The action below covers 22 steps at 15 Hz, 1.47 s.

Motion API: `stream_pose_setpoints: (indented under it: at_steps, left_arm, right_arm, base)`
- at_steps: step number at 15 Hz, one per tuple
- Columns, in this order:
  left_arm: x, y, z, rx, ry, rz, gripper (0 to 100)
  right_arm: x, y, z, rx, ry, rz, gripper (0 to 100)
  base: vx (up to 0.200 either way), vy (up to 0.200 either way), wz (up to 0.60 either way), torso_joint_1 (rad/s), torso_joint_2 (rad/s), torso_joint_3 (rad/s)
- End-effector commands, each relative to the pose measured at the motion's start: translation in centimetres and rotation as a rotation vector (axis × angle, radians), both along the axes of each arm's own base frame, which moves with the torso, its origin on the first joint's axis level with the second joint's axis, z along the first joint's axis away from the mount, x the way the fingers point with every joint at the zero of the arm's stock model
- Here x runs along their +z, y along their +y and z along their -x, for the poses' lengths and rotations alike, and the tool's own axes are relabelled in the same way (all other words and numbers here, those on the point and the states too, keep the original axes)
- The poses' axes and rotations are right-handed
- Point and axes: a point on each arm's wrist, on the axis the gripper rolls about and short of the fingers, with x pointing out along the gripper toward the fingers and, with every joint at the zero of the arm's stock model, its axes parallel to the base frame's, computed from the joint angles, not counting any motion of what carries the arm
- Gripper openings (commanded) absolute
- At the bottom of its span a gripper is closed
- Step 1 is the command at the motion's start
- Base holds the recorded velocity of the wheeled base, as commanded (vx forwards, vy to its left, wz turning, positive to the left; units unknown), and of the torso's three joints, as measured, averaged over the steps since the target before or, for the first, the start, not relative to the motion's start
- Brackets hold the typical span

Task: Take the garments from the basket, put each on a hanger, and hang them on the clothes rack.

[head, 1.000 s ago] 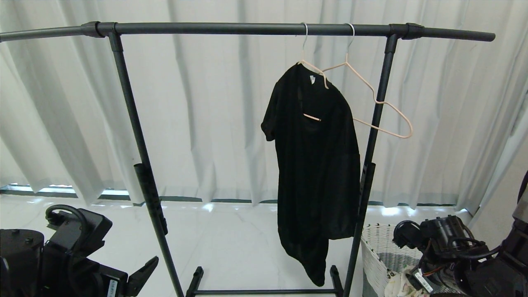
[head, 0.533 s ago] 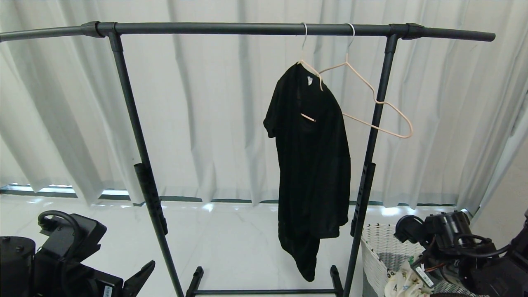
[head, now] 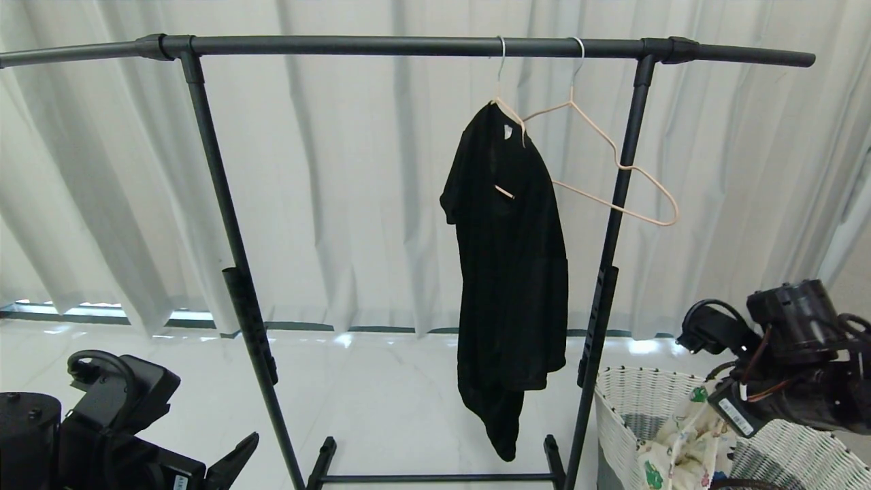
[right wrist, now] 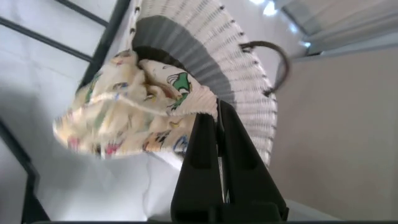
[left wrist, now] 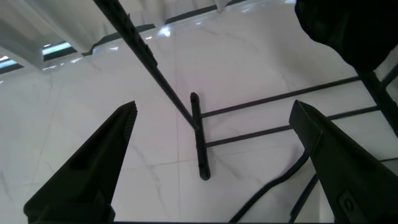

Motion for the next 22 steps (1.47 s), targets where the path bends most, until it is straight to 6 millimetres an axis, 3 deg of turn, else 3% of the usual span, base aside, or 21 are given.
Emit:
stream_pose_setpoints:
  at_steps: [1, 6, 9, 14, 18, 20, 22]
  left_arm:
    - [0.1, -0.7, 0.1, -0.055, -0.005, 0.002, 100]
    - [0.8, -1.6, 0.2, -0.121, -0.030, 0.012, 100]
    - [1.8, -2.5, -0.1, -0.173, -0.066, 0.029, 100]
    - [4.0, -5.1, -0.7, -0.289, -0.111, 0.112, 100]
    - [5.2, -7.5, 0.4, -0.424, -0.133, 0.203, 100]
    - [7.9, -10.6, 0.4, -0.485, -0.175, 0.431, 100]
    - [8.9, -12.2, -0.6, -0.489, -0.185, 0.459, 100]
  right_arm:
    - [5.8, 0.0, 1.8, 0.025, -0.151, -0.053, 0]
    - [9.4, 0.8, 3.3, 0.085, -0.198, -0.076, 0]
    - [11.1, 2.3, 3.8, 0.145, -0.210, -0.112, 0]
    - [14.0, 7.3, 3.2, 0.254, -0.252, -0.245, 0]
    - [15.4, 10.6, 2.6, 0.324, -0.275, -0.302, 0]
    - [15.7, 13.1, 2.8, 0.376, -0.269, -0.342, 0]
    - [15.8, 15.1, 3.1, 0.408, -0.257, -0.384, 0]
  base:
    - [-0.200, 0.000, 0.00, 0.002, 0.00, 0.002]
    - [-0.200, 0.000, 0.00, 0.002, 0.00, 0.004]
    - [0.000, 0.000, 0.00, 0.000, 0.00, 0.000]
    - [0.000, 0.000, 0.00, 0.000, 0.00, 0.000]
    - [0.000, 0.000, 0.00, 0.000, 0.00, 0.000]
    - [0.000, 0.000, 0.00, 0.000, 0.00, 0.000]
    - [0.000, 0.000, 0.00, 0.000, 0.00, 0.000]
